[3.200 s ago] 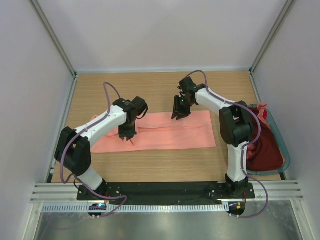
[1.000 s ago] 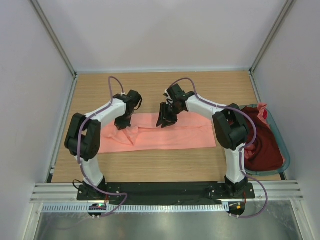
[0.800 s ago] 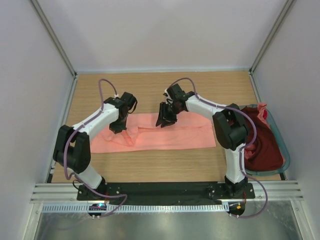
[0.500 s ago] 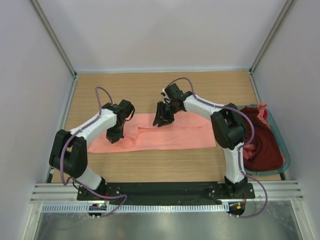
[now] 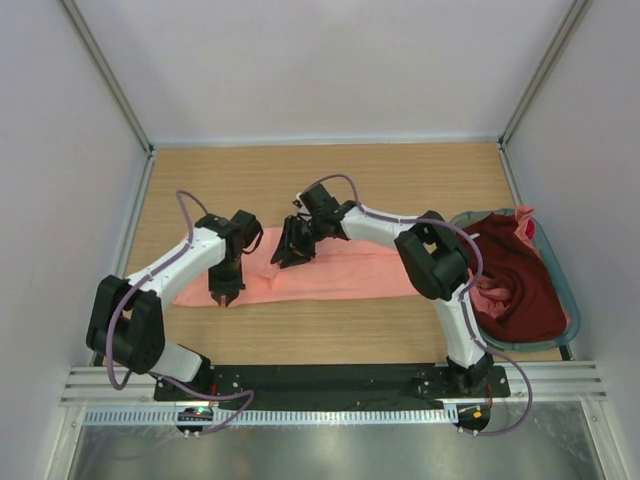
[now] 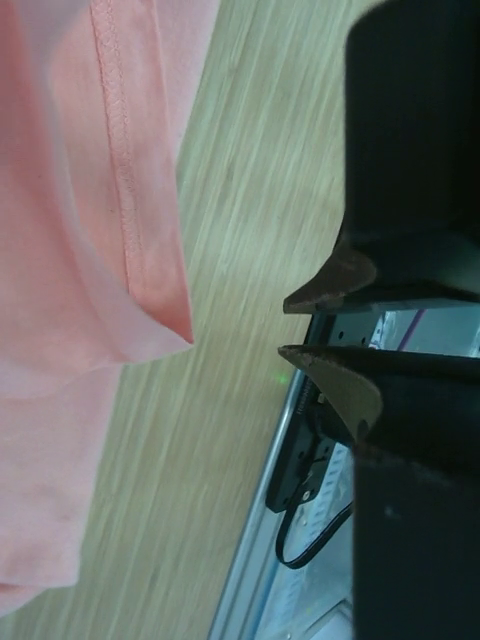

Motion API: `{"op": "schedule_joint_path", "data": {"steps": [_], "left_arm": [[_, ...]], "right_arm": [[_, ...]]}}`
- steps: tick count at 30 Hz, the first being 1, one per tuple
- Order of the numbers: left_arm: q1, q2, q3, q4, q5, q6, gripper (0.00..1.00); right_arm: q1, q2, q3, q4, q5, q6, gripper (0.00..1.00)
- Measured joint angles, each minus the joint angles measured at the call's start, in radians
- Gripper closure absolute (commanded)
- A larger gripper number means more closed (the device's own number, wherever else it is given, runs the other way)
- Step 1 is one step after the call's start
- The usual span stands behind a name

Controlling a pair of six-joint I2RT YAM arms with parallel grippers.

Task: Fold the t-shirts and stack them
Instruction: Fold the tshirt

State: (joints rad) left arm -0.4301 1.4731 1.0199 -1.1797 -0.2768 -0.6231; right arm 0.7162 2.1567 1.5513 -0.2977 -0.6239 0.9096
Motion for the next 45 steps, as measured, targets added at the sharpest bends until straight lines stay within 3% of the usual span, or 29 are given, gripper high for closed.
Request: {"op": "schedule_joint_path", "data": {"steps": [4,10,17,21,26,34,39,45], "left_arm": [[0.0,-0.042,0.031,-0.055,-0.003,-0.029,0.65],[0.014,-0.116,0.158,-0.066,-0.024,-0.03,0.65],[0.151,-0.132,0.161,0.012,0.07,-0.001,0.66],[0.233,-0.077,0.161,0.07,0.138,0.008,0.64],[0.313,-0.056,0.161,0.125,0.194,0.023,0.54],[0.508,-0.011,0.105,0.233,0.344,0.028,0.59],[0.513,0.023,0.055,0.304,0.452,0.005,0.65],[0.513,0.097,0.015,0.374,0.514,-0.024,0.66]], "right_arm": [[0.036,0.064,0.059,0.005,-0.025,0.034,0.6],[0.069,0.126,0.147,0.0,-0.029,0.037,0.63],[0.073,0.138,0.164,-0.027,-0.025,0.011,0.7],[0.072,0.136,0.103,-0.062,-0.011,-0.047,0.69],[0.063,0.108,0.098,-0.156,0.026,-0.152,0.62],[-0.007,0.088,0.153,-0.195,0.056,-0.202,0.61],[-0.051,0.096,0.221,-0.147,0.03,-0.147,0.64],[-0.047,0.117,0.247,-0.037,-0.016,-0.04,0.69]]}}
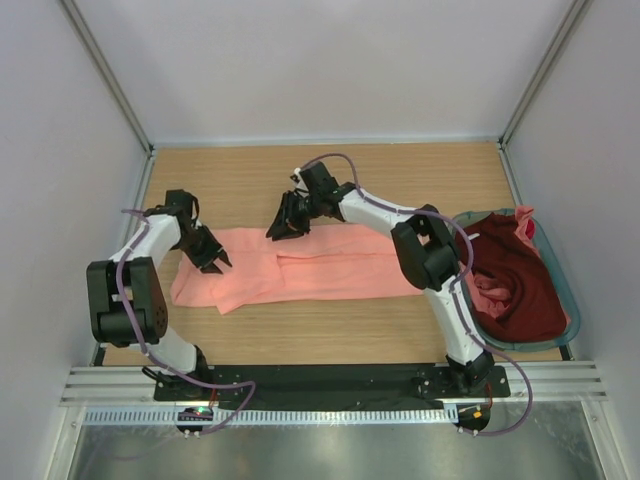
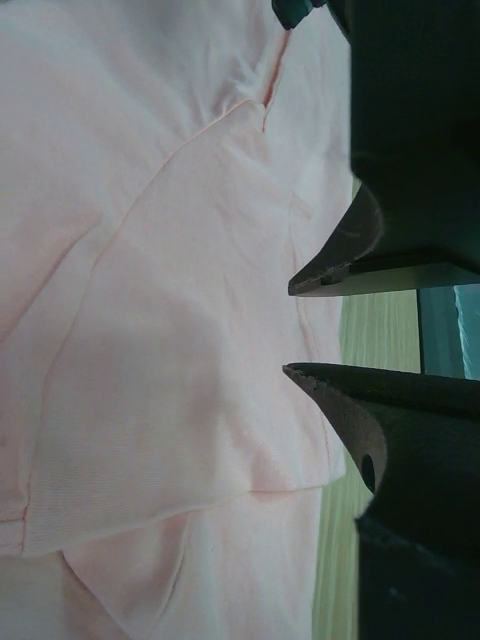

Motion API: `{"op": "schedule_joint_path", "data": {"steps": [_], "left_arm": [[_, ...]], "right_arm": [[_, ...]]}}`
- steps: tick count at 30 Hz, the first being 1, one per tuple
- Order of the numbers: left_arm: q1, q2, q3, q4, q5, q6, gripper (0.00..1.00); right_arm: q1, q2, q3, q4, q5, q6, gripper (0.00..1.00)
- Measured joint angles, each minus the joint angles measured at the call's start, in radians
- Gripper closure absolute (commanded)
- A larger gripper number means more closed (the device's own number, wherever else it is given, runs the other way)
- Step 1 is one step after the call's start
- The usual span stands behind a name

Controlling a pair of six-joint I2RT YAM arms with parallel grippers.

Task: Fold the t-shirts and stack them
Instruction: Fold the tshirt

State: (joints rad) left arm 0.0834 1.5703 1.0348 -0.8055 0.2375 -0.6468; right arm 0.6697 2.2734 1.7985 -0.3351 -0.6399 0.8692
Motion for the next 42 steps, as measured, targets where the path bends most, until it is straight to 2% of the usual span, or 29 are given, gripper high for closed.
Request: {"op": "schedule_joint_path", "data": {"steps": [7,12,15,20,26,31,37,42], "left_arm": [[0.0,0.051,-0.017,0.011,-0.019,0.0,0.66],[0.003,0.051,-0.017,0.008,-0.05,0.002,0.66],[0.014,0.051,-0.008,-0.005,-0.068,0.007,0.65],[0.066,0.05,0.056,-0.038,-0.114,0.034,0.56],[0.198,0.05,0.084,-0.042,-0.131,0.084,0.54],[0.28,0.053,0.095,-0.036,-0.12,0.111,0.55],[0.281,0.097,0.14,0.013,-0.071,0.115,0.58],[0.281,0.09,0.115,0.038,-0.045,0.104,0.61]], "right_arm": [[0.007,0.108,-0.004,0.129,-0.05,0.114,0.83],[0.007,0.113,-0.114,0.146,-0.064,0.128,0.87],[0.005,0.114,-0.114,0.142,-0.072,0.111,0.88],[0.004,0.127,-0.01,0.035,-0.051,0.042,0.82],[0.002,0.111,0.087,-0.064,-0.018,-0.056,0.74],[0.002,0.039,0.061,-0.171,0.019,-0.145,0.71],[0.002,-0.093,-0.052,-0.218,0.035,-0.224,0.7],[0.008,-0.111,-0.103,-0.208,0.027,-0.24,0.66]]}}
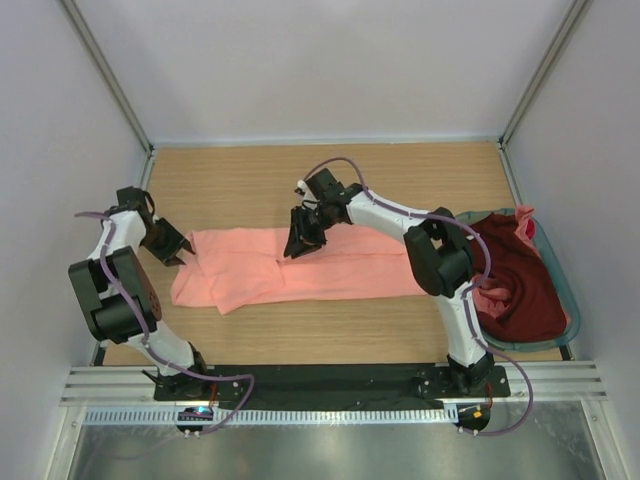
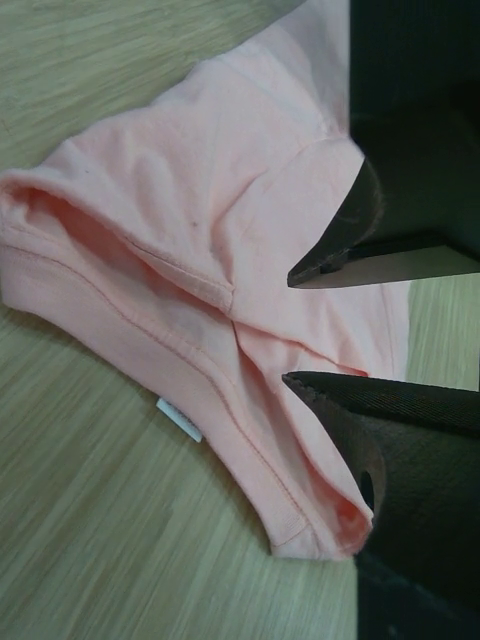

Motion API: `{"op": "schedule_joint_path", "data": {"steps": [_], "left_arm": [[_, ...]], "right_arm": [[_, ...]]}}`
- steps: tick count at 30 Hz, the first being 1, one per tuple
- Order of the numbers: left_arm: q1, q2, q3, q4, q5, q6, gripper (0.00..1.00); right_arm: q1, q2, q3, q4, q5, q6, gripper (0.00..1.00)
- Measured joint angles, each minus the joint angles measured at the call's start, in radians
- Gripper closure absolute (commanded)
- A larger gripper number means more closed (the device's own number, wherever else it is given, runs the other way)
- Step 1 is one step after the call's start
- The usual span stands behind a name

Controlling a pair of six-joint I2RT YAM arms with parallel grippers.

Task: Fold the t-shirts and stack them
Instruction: Fold the tshirt

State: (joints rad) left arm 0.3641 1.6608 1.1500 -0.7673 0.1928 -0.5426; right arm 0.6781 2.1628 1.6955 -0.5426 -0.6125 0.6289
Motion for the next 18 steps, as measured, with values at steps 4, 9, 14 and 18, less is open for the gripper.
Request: {"op": "schedule_joint_path", "data": {"steps": [4,9,14,18], "left_arm": [[-0.005,-0.03,-0.09,0.007,0.02,-0.01,0.62],[-0.027,-0.037,-0.171,0.007,0.034,-0.026,0.64],[-0.043,-0.037,-0.188,0.021,0.046,-0.032,0.67],[-0.047,-0.024,-0.188,0.043,0.05,-0.035,0.68]], "right_arm": [[0.017,0.004,-0.006,0.009,-0.012,-0.002,0.66],[0.034,0.004,-0.006,0.028,-0.023,-0.002,0.66],[0.038,0.004,-0.009,0.04,-0.029,0.0,0.66],[0.038,0.004,-0.033,0.054,-0.029,0.002,0.66]]}}
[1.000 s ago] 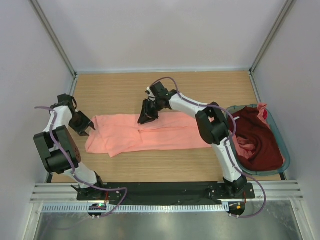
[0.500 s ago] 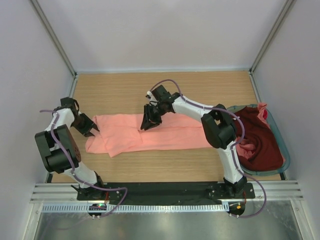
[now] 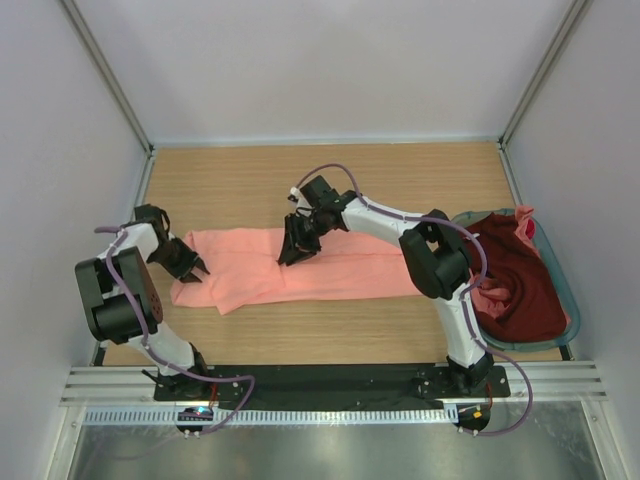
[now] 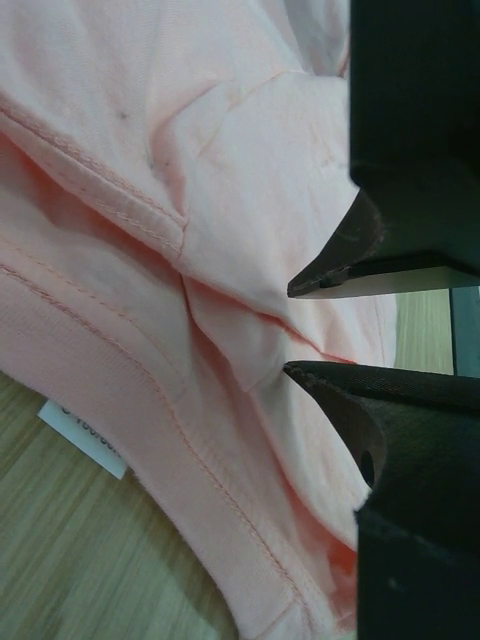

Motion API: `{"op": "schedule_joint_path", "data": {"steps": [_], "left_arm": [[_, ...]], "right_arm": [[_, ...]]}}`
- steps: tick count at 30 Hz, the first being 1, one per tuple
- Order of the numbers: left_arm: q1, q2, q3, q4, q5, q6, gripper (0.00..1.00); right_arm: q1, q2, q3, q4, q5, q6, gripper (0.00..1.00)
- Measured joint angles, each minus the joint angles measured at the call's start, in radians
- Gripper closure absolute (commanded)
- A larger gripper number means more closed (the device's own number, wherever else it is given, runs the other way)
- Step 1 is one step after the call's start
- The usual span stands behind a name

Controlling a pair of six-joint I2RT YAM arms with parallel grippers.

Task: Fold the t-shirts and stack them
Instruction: Fold the tshirt

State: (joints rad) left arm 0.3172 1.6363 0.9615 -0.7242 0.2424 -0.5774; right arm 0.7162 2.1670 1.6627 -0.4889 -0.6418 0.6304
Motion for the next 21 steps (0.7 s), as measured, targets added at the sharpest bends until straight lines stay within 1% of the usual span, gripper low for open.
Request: {"op": "schedule_joint_path", "data": {"steps": [5,11,15,21], "left_arm": [[-0.011,0.043,0.001,0.02,0.012,-0.012,0.7],[-0.019,0.042,0.003,0.021,0.012,-0.017,0.7],[-0.026,0.029,0.001,0.021,0.013,-0.018,0.66],[-0.038,-0.034,-0.011,0.007,-0.003,-0.025,0.57]], "right_arm": [[0.0,0.0,-0.031,0.002,0.0,0.001,0.66],[0.0,0.0,-0.038,0.006,0.0,0.002,0.66],[0.0,0.0,-0.043,0.008,0.001,0.003,0.66],[0.0,0.0,-0.043,0.013,0.001,0.008,0.66]]}}
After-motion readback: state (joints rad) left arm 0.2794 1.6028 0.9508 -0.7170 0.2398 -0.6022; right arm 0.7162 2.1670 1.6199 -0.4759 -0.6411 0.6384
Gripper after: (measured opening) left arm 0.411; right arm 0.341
